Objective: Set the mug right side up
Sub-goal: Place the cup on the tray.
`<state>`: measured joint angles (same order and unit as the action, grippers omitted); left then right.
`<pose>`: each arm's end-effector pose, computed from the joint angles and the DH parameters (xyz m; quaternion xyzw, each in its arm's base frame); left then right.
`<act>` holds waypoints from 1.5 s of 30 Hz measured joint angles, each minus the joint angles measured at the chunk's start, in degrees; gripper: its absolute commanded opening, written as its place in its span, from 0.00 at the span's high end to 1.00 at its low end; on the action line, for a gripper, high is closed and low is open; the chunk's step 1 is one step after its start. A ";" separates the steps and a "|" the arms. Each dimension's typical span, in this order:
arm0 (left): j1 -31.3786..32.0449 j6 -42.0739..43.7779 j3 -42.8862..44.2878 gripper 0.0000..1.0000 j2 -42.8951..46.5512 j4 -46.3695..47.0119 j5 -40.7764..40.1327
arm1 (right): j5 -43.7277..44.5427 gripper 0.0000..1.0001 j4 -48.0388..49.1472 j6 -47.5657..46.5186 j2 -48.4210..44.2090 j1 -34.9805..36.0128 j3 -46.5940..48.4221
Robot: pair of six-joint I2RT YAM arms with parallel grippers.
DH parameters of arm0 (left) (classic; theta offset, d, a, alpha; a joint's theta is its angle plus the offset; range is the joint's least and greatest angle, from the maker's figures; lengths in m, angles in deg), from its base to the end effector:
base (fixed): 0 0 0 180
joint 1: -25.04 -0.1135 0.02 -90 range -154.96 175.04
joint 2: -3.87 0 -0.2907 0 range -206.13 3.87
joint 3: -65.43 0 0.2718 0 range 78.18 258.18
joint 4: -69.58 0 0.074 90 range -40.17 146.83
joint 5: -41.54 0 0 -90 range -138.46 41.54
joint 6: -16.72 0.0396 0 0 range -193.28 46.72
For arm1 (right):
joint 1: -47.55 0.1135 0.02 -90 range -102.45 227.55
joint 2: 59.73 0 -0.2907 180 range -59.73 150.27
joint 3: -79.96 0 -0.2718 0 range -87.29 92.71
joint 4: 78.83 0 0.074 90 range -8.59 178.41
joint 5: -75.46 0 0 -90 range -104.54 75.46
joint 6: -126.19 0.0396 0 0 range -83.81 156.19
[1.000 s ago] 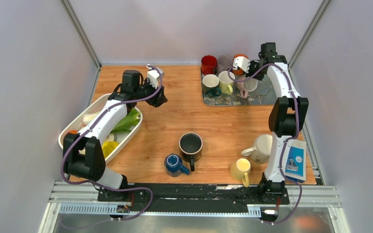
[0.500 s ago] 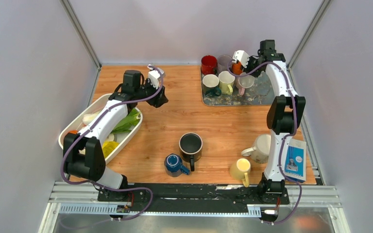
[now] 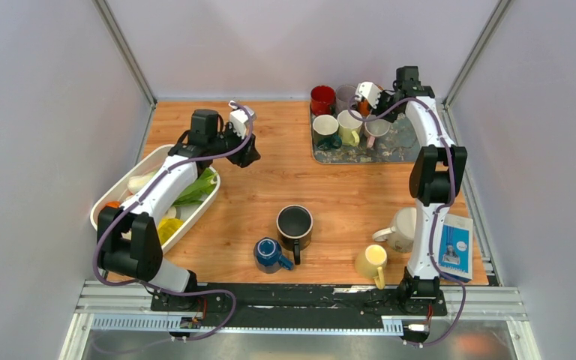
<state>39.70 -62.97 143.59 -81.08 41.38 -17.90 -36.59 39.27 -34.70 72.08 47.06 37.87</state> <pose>0.3363 -0.1088 0.3089 0.3038 0.8091 -0.2505 0.4363 0.5464 0.0102 0.2675 -0.5867 0.7342 -0.0199 0.3410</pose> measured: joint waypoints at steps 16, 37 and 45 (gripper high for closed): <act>0.44 -0.31 -0.61 0.42 0.31 0.81 0.48 | -0.55 0.65 -9.90 -4.37 -1.29 0.04 0.57; 1.49 -1.25 -1.66 0.42 1.20 1.36 0.87 | 3.32 0.48 -2.62 2.56 -0.11 0.04 2.69; 1.51 -1.25 -2.49 0.42 2.43 1.53 0.87 | 4.48 0.47 -0.96 3.15 -0.11 0.04 2.58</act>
<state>41.21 -64.22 141.10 -78.65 42.91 -17.02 -32.11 38.31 -31.55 71.97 47.10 40.45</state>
